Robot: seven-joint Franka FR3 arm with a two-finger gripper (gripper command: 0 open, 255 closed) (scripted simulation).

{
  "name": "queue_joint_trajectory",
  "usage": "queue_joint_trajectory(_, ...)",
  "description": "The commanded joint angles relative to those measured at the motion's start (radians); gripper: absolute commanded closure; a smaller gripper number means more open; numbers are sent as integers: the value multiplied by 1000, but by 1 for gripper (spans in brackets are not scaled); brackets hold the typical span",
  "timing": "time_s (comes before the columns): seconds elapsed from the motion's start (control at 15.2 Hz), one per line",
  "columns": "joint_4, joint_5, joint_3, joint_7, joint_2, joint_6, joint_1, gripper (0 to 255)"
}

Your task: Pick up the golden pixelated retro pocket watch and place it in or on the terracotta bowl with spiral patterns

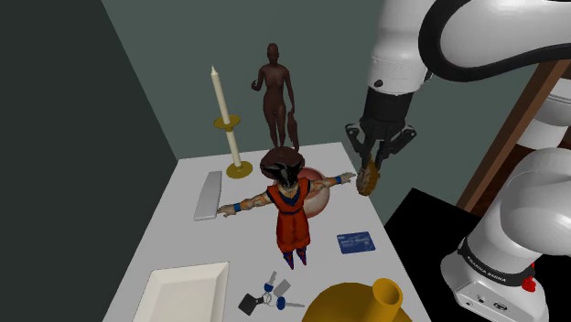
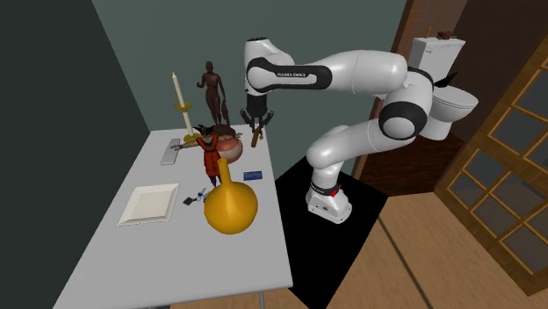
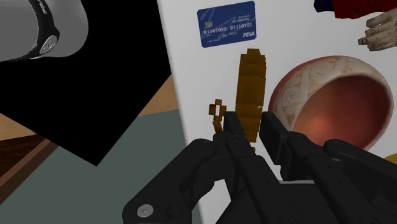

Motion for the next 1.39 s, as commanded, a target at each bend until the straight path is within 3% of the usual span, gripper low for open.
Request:
queue_joint_trajectory(0.0, 34, -4, 7, 1, 47, 14, -12, 255)
queue_joint_trajectory(0.46, 243, -45, 82, 37, 358, 126, -84, 255)
queue_joint_trajectory(0.79, 436, -116, 140, 94, 590, 165, -130, 255)
queue_joint_trajectory(1.32, 346, -115, 153, 92, 611, 274, -126, 255)
